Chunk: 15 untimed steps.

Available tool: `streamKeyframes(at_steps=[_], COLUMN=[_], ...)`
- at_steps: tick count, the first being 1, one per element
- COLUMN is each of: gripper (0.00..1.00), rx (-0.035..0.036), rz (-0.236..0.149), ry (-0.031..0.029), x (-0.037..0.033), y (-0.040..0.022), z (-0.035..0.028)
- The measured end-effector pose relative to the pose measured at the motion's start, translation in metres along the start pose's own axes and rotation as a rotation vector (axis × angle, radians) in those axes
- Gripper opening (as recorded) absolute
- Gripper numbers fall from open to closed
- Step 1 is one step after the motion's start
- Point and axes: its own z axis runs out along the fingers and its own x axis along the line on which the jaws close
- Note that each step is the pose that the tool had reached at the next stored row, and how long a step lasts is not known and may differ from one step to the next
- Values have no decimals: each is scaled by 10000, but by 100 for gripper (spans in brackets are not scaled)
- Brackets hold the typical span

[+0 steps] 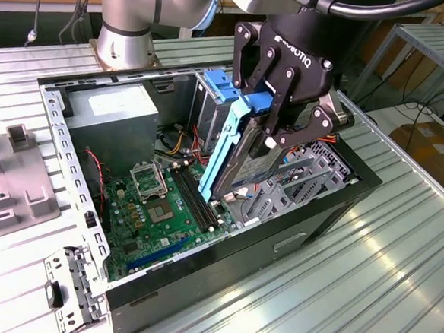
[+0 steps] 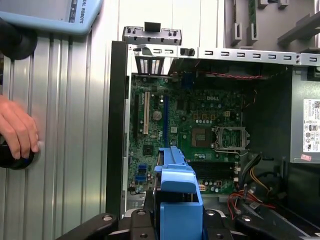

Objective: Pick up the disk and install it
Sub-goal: 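Pick up the disk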

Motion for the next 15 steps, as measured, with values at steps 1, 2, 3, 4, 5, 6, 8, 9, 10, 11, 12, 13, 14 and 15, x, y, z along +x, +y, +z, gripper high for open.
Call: streamKeyframes(at_steps=[1,2,3,4,5,6,8,9,10,11,12,13,14,15], gripper=[36,36,36,36,36,36,36,36,36,36,36,36,36,36], rx=[0,0,0,0,-1,-1,0,0,0,-1,0,0,0,0], rz=[0,0,0,0,0,0,0,0,0,0,0,0,1,0], ry=[0,0,0,0,0,0,0,0,0,0,0,0,0,0], x=[0,1,1,2,2,2,3,3,3,4,4,5,5,5], y=[-10,-34,-46,-56,-67,-76,-96,-106,-115,-130,-145,-162,-177,-187], z=[0,0,0,0,0,0,0,1,0,0,0,1,1,1])
